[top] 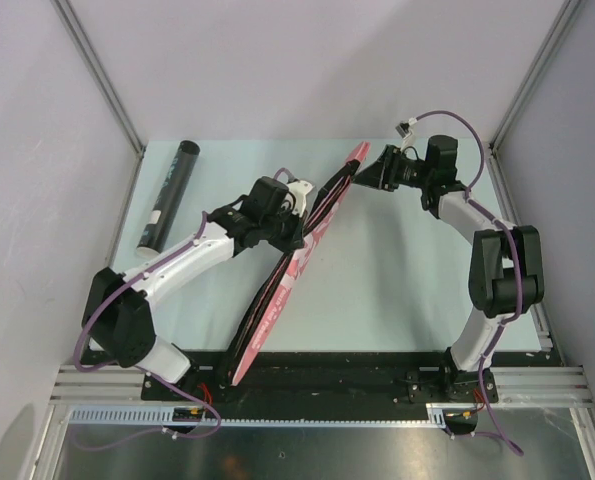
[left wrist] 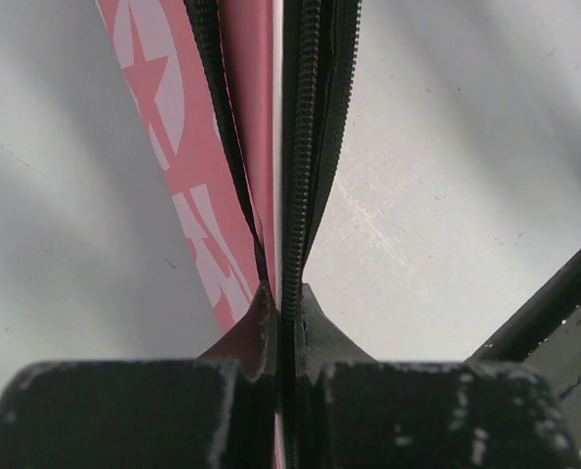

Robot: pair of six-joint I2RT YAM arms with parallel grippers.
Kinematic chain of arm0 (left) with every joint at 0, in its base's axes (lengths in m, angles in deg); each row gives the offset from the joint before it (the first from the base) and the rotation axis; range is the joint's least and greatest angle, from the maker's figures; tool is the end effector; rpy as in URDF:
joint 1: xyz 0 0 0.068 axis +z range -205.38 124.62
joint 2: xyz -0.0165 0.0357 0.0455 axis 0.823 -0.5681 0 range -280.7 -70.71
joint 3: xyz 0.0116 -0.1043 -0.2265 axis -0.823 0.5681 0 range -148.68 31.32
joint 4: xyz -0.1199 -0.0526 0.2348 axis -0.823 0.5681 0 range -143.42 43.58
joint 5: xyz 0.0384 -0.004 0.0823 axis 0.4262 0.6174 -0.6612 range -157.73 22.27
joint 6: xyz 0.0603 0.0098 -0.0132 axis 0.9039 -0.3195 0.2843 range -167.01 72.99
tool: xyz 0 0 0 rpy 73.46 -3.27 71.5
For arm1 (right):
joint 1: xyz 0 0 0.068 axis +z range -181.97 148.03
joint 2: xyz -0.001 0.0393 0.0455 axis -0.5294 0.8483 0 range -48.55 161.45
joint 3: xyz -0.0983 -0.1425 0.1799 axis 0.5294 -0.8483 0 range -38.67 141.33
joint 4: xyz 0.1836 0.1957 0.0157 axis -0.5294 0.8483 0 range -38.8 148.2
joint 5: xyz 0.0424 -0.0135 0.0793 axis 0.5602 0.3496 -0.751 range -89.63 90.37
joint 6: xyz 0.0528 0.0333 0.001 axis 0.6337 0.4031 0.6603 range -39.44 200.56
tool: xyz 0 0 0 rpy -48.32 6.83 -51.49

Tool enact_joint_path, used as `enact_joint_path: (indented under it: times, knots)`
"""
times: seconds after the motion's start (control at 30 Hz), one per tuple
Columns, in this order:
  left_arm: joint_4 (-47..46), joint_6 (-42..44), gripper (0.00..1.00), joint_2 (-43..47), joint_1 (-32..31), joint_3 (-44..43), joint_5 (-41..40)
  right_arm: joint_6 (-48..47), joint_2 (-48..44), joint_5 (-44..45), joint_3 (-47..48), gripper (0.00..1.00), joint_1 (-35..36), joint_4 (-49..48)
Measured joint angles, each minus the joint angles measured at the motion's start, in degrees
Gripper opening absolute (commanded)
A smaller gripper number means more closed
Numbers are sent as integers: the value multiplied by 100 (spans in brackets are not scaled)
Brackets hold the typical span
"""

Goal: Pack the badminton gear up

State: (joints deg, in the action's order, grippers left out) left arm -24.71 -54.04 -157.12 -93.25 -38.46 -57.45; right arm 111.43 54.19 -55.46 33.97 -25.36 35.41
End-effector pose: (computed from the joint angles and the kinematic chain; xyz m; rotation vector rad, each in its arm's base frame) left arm 0.2706 -0.2212 0.2522 0.7308 2.3126 -0.5818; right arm 0.4120 0.0873 0.2478 -0.3403 1.8831 1.3296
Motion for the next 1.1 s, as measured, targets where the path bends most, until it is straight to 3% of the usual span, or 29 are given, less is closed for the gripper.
enact_joint_path:
  times: [0.4,0.47,0.57,0.83,0.97,1.1]
  knots:
    - [-17,0,0,-50,0,-11,96,256,249,-431,0,28,-11,-592]
    - [-20,0,0,-52,0,-11,101,278,249,-452,0,20,-11,-625]
    - [-20,0,0,-55,0,-11,98,297,249,-466,0,0,-11,-651]
    - [50,-57,0,-144,0,-103,63,164,199,-328,0,0,39,-400]
    - [157,-155,0,-229,-4,-216,39,48,-74,278,0,0,264,149]
    - [208,-256,0,-365,7,-428,-4,39,-505,1191,-114,0,990,634]
